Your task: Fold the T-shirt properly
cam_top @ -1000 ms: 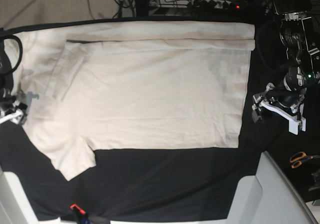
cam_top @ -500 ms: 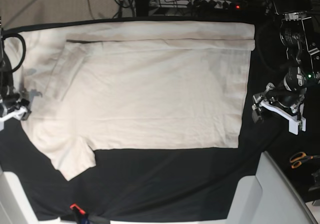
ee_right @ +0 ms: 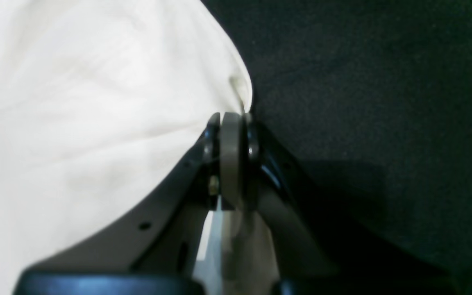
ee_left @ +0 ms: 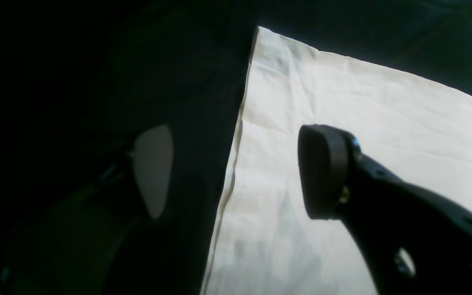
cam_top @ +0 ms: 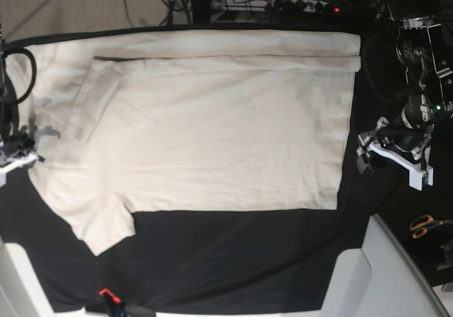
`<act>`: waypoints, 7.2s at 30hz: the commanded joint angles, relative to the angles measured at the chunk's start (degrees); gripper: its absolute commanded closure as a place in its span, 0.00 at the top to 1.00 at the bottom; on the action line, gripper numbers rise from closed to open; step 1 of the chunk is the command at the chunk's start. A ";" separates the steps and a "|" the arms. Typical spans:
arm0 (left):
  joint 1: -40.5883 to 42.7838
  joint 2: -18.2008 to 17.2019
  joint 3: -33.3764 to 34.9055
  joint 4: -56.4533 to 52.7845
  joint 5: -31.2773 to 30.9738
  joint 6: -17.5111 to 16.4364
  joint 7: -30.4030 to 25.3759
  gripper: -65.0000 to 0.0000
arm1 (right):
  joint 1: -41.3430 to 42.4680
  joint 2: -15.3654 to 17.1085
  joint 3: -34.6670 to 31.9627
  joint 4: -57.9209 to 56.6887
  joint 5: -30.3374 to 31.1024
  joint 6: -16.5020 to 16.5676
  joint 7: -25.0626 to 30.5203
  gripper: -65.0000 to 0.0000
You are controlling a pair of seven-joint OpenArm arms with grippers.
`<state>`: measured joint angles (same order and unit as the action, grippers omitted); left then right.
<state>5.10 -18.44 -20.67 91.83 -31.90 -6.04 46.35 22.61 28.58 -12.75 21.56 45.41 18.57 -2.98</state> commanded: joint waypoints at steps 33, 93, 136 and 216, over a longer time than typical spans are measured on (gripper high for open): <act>0.13 -0.86 -0.21 0.87 -0.58 -0.33 -0.85 0.70 | -20.46 2.41 18.51 35.45 0.53 -0.06 -16.23 0.00; 0.65 -1.04 -0.30 -1.59 -0.58 -0.33 -1.12 0.70 | 3.54 -2.60 10.16 6.35 -13.72 -2.61 -18.95 0.46; 0.83 -1.04 -0.30 -1.59 -0.58 -0.33 -1.12 0.70 | 11.72 -3.74 17.46 2.22 -30.59 -3.14 -27.83 0.56; -42.86 6.17 33.46 -78.95 -0.93 -0.42 -35.40 0.69 | 9.35 -6.12 12.53 5.21 -32.70 -2.70 -25.28 0.12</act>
<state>-37.17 -12.84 12.80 12.84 -32.12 -5.19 7.57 30.26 21.28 -0.27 25.89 12.60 15.88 -28.88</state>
